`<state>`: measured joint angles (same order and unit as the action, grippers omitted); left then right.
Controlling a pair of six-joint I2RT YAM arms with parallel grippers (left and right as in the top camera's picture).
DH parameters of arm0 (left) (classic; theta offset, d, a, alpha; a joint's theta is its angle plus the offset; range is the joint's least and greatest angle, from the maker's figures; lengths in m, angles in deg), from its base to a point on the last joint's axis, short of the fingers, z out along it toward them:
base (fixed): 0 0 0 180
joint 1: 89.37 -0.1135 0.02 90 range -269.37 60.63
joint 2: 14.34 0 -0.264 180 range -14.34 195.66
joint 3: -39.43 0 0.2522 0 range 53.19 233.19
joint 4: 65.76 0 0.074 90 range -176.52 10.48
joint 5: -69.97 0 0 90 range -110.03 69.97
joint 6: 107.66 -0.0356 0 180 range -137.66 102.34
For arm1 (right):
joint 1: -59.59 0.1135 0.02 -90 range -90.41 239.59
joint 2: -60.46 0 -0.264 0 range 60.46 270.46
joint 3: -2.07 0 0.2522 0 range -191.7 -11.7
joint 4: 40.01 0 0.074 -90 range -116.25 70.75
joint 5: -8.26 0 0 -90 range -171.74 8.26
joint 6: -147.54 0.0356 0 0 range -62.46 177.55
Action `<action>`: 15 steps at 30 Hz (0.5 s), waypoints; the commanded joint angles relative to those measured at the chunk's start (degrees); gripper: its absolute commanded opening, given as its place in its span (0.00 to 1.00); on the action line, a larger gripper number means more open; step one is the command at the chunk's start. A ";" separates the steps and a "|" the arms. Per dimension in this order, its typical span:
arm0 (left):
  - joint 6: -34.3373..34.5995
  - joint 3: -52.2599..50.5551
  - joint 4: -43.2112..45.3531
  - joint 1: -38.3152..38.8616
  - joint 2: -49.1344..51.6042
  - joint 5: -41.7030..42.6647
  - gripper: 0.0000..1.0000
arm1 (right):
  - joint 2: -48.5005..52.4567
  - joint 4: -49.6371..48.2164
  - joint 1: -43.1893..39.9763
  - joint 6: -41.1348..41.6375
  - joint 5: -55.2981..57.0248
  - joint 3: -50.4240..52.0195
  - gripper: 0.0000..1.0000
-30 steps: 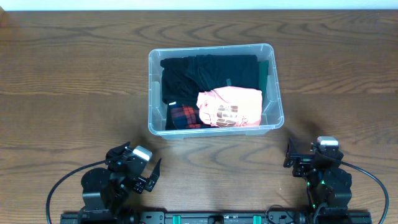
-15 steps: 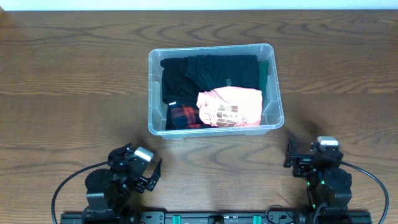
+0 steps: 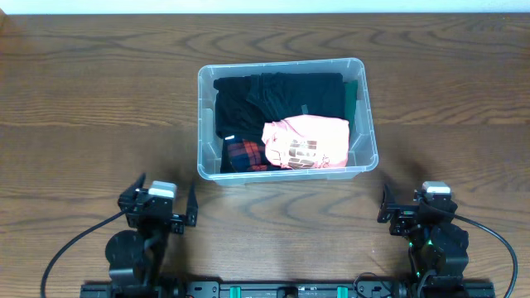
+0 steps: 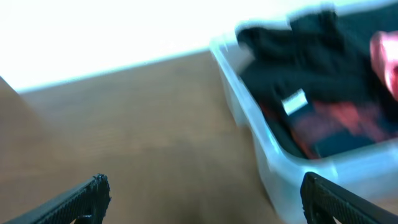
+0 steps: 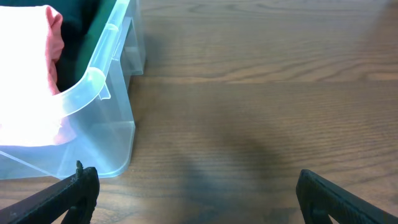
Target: Pack container
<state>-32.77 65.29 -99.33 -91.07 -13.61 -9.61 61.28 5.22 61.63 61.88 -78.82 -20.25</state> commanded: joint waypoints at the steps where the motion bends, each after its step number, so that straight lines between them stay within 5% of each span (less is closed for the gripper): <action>1: 1.09 -1.16 4.31 0.28 -0.59 -2.10 0.98 | -0.50 -0.17 -0.37 0.79 -0.17 0.20 0.99; 15: 1.70 -8.46 12.68 0.28 -0.59 -2.12 0.98 | -0.50 -0.17 -0.37 0.76 -0.17 0.20 0.99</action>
<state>-32.38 57.99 -87.70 -91.07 -13.76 -11.32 61.28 5.20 61.63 61.88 -78.82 -20.25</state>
